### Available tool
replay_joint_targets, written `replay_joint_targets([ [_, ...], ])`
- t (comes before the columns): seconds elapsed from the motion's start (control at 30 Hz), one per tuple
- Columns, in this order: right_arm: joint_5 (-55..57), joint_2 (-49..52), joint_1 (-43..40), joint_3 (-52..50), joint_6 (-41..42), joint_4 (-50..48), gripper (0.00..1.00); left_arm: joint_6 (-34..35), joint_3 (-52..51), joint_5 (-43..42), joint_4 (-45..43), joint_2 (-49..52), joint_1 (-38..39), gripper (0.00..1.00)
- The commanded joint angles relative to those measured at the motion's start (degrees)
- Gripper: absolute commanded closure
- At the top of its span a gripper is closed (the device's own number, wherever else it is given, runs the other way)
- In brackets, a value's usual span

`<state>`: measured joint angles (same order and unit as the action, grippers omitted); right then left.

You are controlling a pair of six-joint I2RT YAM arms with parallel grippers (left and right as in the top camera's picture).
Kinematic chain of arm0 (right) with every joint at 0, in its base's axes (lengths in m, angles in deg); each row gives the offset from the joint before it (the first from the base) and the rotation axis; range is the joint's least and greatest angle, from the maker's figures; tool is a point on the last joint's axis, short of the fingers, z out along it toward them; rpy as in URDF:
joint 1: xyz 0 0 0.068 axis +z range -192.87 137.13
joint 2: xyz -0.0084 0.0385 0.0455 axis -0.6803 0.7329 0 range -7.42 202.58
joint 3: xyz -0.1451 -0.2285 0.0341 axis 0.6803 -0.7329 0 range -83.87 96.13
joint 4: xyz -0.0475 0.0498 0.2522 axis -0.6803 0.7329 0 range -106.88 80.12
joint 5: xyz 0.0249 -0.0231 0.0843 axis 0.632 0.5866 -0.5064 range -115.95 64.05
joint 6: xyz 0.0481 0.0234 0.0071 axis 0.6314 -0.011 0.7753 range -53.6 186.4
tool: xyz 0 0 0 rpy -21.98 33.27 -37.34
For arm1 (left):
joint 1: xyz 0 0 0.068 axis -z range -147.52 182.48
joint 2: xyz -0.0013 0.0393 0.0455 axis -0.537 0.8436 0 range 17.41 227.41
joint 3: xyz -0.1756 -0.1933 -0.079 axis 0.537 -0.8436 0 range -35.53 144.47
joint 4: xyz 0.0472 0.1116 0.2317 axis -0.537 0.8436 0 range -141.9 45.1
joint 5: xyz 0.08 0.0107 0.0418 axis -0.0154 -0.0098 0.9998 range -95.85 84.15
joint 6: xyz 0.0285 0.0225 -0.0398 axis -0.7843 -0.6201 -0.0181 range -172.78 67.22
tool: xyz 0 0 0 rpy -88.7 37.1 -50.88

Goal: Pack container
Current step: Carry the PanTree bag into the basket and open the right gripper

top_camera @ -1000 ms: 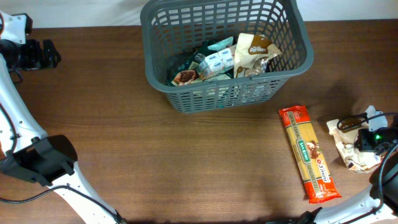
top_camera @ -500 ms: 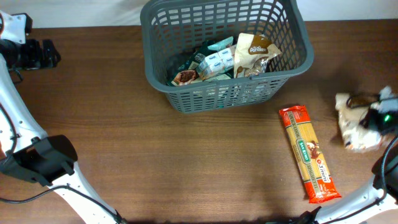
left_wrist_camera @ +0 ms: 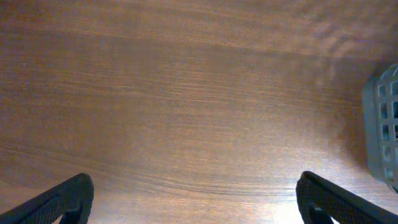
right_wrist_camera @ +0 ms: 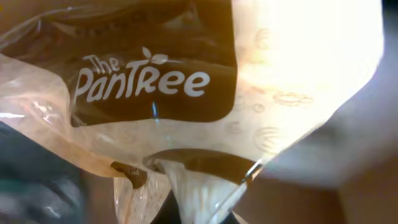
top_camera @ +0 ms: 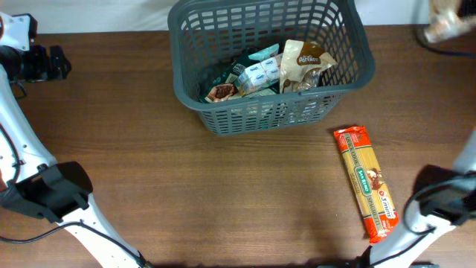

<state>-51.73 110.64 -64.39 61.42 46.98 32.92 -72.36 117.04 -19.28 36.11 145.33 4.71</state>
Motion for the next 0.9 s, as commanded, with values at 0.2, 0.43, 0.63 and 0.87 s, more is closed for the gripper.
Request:
replay_joint_targets([
  [0.2, -1.5, -2.1, 25.1, 11.4, -1.7, -1.7, 0.96, -1.9, 0.1, 5.7, 1.2, -0.4, -0.3, 0.01],
  [0.43, -0.5, 1.6, 36.7, 5.7, -5.7, 7.0, 0.96, -1.9, 0.1, 5.7, 1.3, -0.4, -0.9, 0.01],
  [0.63, -0.3, 3.2, 40.9, -2.6, -6.1, 8.8, 0.85, -1.9, 0.1, 5.1, 1.7, -0.4, -1.0, 0.01],
  [0.87, 1.9, 3.2, 42.1, -6.4, -8.2, 12.6, 0.01, -2.0, 0.1, 3.8, 1.7, -0.4, -1.1, 0.01],
])
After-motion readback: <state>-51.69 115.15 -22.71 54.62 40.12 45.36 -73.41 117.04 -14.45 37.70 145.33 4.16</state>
